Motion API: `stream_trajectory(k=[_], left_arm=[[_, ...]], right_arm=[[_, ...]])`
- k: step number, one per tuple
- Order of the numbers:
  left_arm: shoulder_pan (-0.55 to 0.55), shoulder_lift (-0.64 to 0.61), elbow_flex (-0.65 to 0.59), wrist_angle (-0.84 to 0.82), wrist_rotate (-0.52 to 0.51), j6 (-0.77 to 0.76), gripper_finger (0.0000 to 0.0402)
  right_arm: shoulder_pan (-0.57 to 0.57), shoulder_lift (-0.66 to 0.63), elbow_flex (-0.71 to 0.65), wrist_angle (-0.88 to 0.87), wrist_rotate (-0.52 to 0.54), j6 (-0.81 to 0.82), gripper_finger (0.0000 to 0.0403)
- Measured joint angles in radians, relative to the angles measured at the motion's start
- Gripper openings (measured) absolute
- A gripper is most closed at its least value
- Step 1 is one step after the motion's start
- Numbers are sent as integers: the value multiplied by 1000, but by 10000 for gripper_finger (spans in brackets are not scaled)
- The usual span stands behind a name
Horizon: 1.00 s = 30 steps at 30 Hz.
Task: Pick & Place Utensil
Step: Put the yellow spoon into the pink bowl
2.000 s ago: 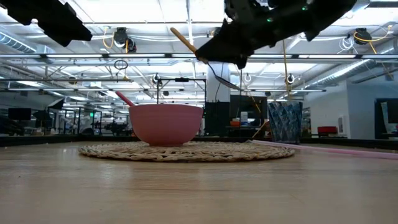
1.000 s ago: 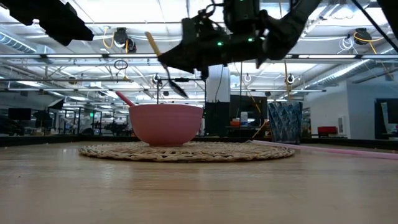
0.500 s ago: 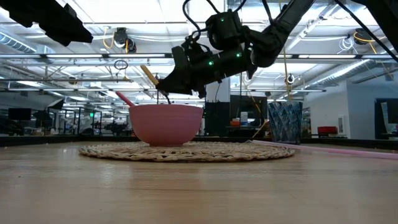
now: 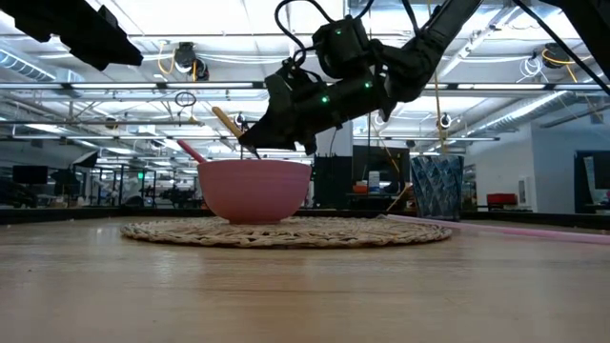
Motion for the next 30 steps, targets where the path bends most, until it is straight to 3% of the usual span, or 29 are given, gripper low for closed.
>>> stream_trajectory(k=[30], left_arm=[[0,0,0,2,-16,-6,170]], right_arm=[[-7,0,4,-22,-27,2,47]])
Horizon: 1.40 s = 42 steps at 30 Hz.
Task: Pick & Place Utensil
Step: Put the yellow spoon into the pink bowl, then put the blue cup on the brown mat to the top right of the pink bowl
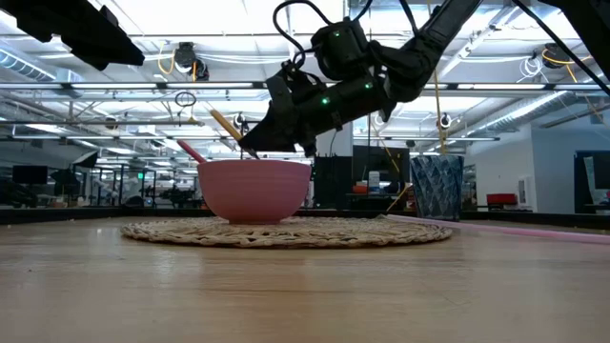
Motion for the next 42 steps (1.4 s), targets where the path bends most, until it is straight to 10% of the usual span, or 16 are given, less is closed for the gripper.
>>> stream_trajectory(k=[25,42], left_arm=[[-8,0,0,-18,0,-22,170],[-9,0,0,-26,0,-24,170]], right_arm=[[-19,105,142,-152,-48,-21,50],[-19,105,142,-135,-48,-33,125]])
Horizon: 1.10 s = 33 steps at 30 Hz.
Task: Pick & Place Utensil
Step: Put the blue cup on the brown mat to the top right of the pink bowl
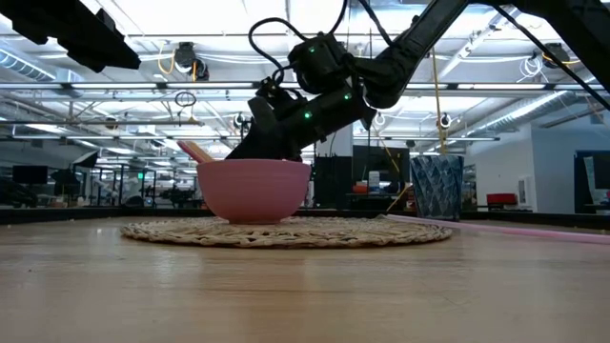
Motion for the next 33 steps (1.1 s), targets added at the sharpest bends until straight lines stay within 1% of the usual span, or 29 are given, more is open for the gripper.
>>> stream_trajectory(k=[8,13,18,21,23,27,30,33], left_arm=[[0,0,0,0,0,-2,170],[0,0,0,0,0,-2,170],[0,0,0,-2,0,1,170],[0,0,0,-3,0,2,170],[0,0,0,-3,1,2,170],[0,0,0,-4,0,1,170],[0,0,0,-4,0,5,170],[0,0,0,-4,-9,19,170]], right_arm=[[17,-19,0,22,-1,-49,119],[24,-65,1,-21,0,-73,118],[37,-128,0,-128,3,-129,118],[48,-181,0,-212,4,-175,117],[54,-218,0,-305,16,-206,117],[64,-286,0,-538,130,-250,116],[68,-335,-3,-692,200,-245,116],[70,-405,-64,-734,217,-218,116]])
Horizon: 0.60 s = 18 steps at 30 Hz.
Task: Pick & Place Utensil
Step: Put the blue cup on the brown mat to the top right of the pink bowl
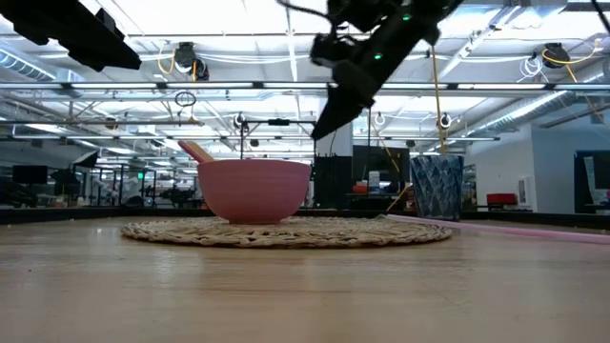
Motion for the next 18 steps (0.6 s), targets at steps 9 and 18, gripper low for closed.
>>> stream_trajectory(k=[9,18], left_arm=[[7,0,0,-4,-163,13,170],[108,0,0,-11,-240,37,170]], right_arm=[[1,-347,-409,226,2,111,116],[2,-677,-739,382,2,210,116]])
